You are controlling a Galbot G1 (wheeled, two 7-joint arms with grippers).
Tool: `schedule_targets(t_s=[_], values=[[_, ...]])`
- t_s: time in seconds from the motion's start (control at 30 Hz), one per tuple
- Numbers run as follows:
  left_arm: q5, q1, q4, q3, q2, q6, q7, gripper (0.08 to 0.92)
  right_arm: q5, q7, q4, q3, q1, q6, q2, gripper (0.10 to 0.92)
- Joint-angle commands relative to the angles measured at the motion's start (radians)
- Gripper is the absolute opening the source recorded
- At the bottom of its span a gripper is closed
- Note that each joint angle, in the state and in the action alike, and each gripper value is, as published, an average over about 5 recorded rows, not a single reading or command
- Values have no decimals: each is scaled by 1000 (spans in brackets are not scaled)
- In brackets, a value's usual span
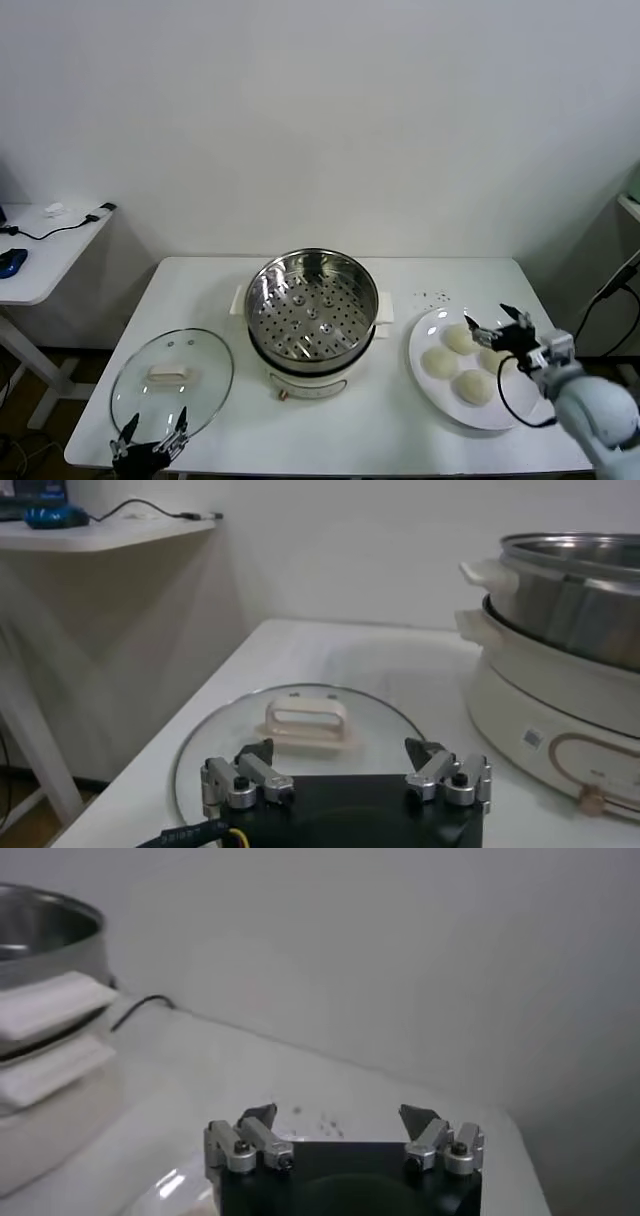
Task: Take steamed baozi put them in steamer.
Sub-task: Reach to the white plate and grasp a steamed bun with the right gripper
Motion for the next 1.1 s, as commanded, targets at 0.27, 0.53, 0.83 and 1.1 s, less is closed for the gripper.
schedule_targets(t_s=[0.27, 0.53, 0.83, 1.1], values=[[-1, -12, 15, 1, -2, 0, -1, 823, -273, -778, -371, -1213, 1194, 303, -305, 823], [-3, -19, 16, 1, -6, 3, -2, 823, -267, -805, -405, -1745, 1596, 236, -103, 823], [-3, -27, 33, 3, -23, -6, -8, 823, -150, -679, -427, -1839, 1589, 89, 28, 823], [-2, -37, 38, 6, -28, -5, -7, 823, -176, -541, -482, -1696, 1424, 4, 35, 823]])
